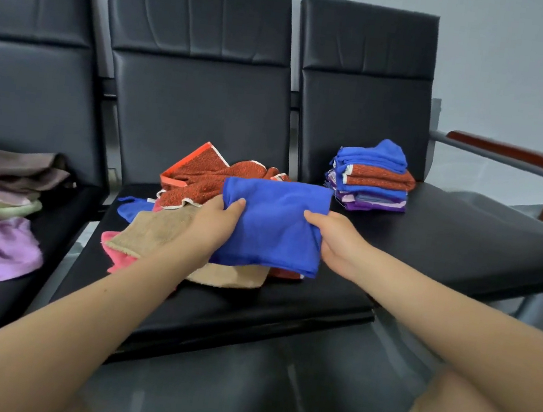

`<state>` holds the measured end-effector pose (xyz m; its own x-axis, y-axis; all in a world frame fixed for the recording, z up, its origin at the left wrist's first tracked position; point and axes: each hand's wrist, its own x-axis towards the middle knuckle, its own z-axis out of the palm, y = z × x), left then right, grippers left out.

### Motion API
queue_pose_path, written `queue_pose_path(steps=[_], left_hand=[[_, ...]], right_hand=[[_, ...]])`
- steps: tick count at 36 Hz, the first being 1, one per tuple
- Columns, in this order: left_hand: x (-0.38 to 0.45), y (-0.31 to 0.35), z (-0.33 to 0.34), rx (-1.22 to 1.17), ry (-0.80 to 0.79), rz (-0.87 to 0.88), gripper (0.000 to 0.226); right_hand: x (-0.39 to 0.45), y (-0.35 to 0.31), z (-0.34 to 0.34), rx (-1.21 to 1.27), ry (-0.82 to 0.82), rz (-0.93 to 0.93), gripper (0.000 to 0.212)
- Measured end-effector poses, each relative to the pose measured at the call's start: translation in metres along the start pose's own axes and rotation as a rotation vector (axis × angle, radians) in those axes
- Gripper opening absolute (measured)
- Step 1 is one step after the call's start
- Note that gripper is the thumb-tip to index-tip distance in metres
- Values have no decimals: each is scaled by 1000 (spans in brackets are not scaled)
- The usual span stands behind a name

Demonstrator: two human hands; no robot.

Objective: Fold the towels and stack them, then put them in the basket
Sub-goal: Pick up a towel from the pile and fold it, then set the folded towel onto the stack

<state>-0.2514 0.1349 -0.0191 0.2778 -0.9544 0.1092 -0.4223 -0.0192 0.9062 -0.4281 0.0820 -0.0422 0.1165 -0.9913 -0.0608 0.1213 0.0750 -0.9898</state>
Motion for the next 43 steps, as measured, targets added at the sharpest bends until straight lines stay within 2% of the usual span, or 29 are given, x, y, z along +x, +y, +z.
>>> queue_pose_path(steps=[4, 8, 11, 15, 19, 22, 23, 25, 28, 29, 32, 33, 35, 38, 40, 43], left_hand=[[0, 19, 17, -173, -38, -53, 33], [5, 30, 40, -277, -95, -185, 34], [12, 36, 57, -433, -236, -293, 33], [31, 47, 84, -542, -408, -279, 37], [69, 66, 116, -561, -396, -277, 44], [108, 83, 141, -531, -352, -253, 66], [123, 89, 149, -526, -321, -235, 66], [153, 107, 165, -506, -260, -177, 49], [192, 131, 183, -484, -175, -26, 6], [210, 137, 192, -488, -146, 32, 12], [255, 143, 212, -370, -65, 180, 21], [265, 142, 217, -274, -54, 220, 16], [287, 126, 235, 38, -70, 238, 35], [292, 98, 251, 402, -174, 257, 36], [289, 87, 251, 424, -179, 249, 38], [282, 81, 231, 391, -87, 272, 38]], right_hand=[[-3, -20, -20, 15, 54, -26, 27], [1, -31, -48, -7, 78, -16, 23], [9, -36, -71, -7, 124, 28, 19], [27, -47, -107, 42, 121, 61, 21], [61, -61, -142, 119, 95, 9, 35], [96, -80, -161, 39, 159, -82, 40], [109, -87, -167, -14, 193, -110, 36], [138, -104, -176, -121, 230, -175, 24], [178, -129, -183, -186, 276, -288, 23], [194, -137, -186, -185, 293, -326, 23], [235, -148, -195, -243, 353, -396, 17], [246, -145, -199, -290, 368, -391, 15], [272, -127, -210, -433, 376, -313, 15], [283, -91, -218, -679, 375, -152, 40], [276, -77, -216, -767, 471, -194, 56], [256, -66, -210, -802, 621, -354, 56]])
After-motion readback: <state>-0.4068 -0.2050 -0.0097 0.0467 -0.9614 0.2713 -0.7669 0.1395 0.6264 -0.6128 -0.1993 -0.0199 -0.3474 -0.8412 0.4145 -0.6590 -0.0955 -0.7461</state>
